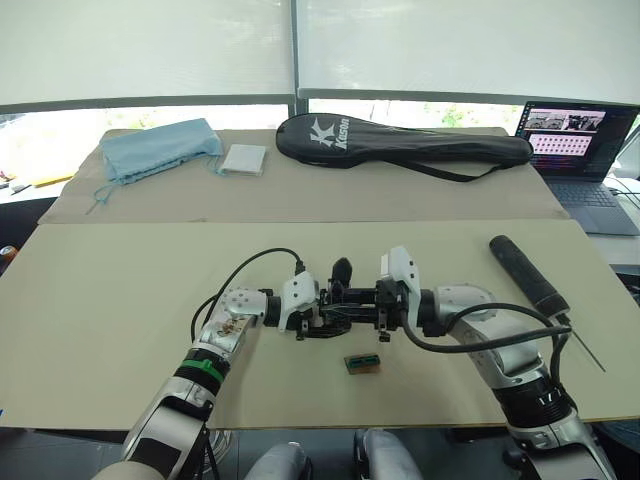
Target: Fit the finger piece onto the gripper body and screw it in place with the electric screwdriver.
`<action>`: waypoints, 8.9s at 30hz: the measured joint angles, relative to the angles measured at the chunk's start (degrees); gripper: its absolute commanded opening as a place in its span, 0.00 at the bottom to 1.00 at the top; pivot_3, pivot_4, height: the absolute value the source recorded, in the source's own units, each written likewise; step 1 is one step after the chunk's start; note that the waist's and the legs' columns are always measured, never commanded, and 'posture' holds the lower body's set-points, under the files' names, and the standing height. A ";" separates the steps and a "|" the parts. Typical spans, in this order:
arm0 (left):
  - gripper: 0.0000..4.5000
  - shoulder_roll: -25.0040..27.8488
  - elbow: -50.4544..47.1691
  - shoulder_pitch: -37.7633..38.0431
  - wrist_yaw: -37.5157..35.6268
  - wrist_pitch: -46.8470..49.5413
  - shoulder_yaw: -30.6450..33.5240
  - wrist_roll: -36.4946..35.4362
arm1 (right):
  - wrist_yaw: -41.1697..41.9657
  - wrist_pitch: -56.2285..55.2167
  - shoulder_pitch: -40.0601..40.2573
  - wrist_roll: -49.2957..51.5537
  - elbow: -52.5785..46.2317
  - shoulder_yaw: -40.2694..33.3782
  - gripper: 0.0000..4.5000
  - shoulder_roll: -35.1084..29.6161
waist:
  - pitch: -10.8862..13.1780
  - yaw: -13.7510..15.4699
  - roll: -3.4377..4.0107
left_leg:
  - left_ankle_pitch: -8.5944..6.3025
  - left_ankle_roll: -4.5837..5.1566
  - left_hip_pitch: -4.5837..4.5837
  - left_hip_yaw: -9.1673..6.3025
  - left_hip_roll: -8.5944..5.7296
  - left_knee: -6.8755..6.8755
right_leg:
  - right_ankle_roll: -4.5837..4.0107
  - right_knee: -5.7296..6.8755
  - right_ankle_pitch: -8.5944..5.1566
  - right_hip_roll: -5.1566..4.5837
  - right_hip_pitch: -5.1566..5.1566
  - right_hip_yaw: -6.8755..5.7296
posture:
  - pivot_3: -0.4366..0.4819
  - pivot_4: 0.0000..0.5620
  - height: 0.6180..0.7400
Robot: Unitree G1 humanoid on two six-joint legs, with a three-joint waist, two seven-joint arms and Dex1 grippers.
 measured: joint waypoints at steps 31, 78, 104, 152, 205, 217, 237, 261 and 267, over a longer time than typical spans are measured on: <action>0.53 0.83 -0.65 0.46 -0.43 2.32 -0.50 -0.42 | 4.02 -6.69 -2.91 -2.83 6.39 3.01 0.09 -0.63 | -0.54 -0.72 -0.04 | -0.01 -0.01 0.22 0.02 0.05 -0.14 | -0.01 -0.01 -0.01 0.03 0.13 -0.01 | 0.48 0.27 1.00; 0.99 15.10 -9.64 13.08 -5.45 7.90 10.90 -11.22 | 1.61 -3.48 17.34 12.45 -17.51 -29.28 1.00 -16.82 | -0.62 -0.49 -0.06 | 0.00 -0.07 0.19 0.03 0.10 -0.54 | -0.09 -0.08 -0.05 0.03 -0.01 0.03 | 0.48 0.27 1.00; 0.99 22.55 -33.11 13.40 -2.01 30.71 24.78 -30.19 | -11.20 -6.78 50.82 6.72 -5.67 -61.74 1.00 -15.51 | -0.18 0.09 0.13 | -0.02 -0.20 0.52 0.66 0.14 -0.92 | 0.00 -0.08 -0.11 0.00 0.10 0.49 | 0.48 0.27 1.00; 1.00 23.26 -34.66 18.61 -6.66 24.79 24.06 -29.22 | 2.37 2.53 -17.43 -22.02 57.75 -10.07 0.96 -31.29 | 0.02 -0.47 -0.24 | 0.01 0.02 0.28 0.93 0.25 -0.83 | -0.12 -0.18 -0.02 0.00 -0.12 0.49 | 0.48 0.27 1.00; 1.00 21.14 -38.78 25.03 -11.80 19.85 19.28 -27.73 | -5.56 30.56 24.57 -4.13 -13.64 -22.64 0.44 -28.54 | 0.15 1.12 0.37 | -0.10 0.14 0.22 0.96 0.21 -0.64 | 0.04 -0.18 0.02 -0.03 -0.10 0.44 | 0.48 0.27 1.00; 1.00 20.96 -40.50 26.26 -10.56 20.24 19.05 -27.89 | -3.38 29.04 17.17 -3.10 -12.01 -18.47 0.99 -35.25 | 0.16 0.64 0.34 | -0.10 0.14 0.23 0.96 0.24 -0.65 | 0.03 -0.19 0.02 -0.02 -0.09 0.42 | 0.48 0.27 1.00; 1.00 20.24 -41.37 27.19 -11.72 17.31 15.41 -25.41 | 1.91 59.21 -21.25 -2.67 -9.74 22.79 0.99 -43.86 | 0.21 1.17 0.16 | -0.12 0.22 -0.08 0.94 0.27 -0.65 | 0.01 -0.49 0.03 -0.09 -0.27 0.11 | 0.48 0.27 1.00; 1.00 20.69 -43.60 28.48 -10.68 17.29 15.10 -25.35 | 0.01 53.04 -22.11 -9.58 -3.41 29.31 0.42 -40.27 | 0.12 0.60 0.00 | -0.14 0.20 -0.03 0.95 0.27 -0.52 | 0.05 -0.51 0.09 -0.07 -0.16 0.02 | 0.48 0.27 1.00; 1.00 20.71 -43.56 28.42 -10.70 17.23 14.49 -25.26 | -1.18 52.57 -13.40 -5.35 -1.82 13.44 0.42 -40.62 | 0.18 0.73 0.10 | -0.13 0.22 -0.12 0.95 0.24 -0.54 | 0.07 -0.50 0.10 -0.07 -0.28 0.04 | 0.48 0.27 1.00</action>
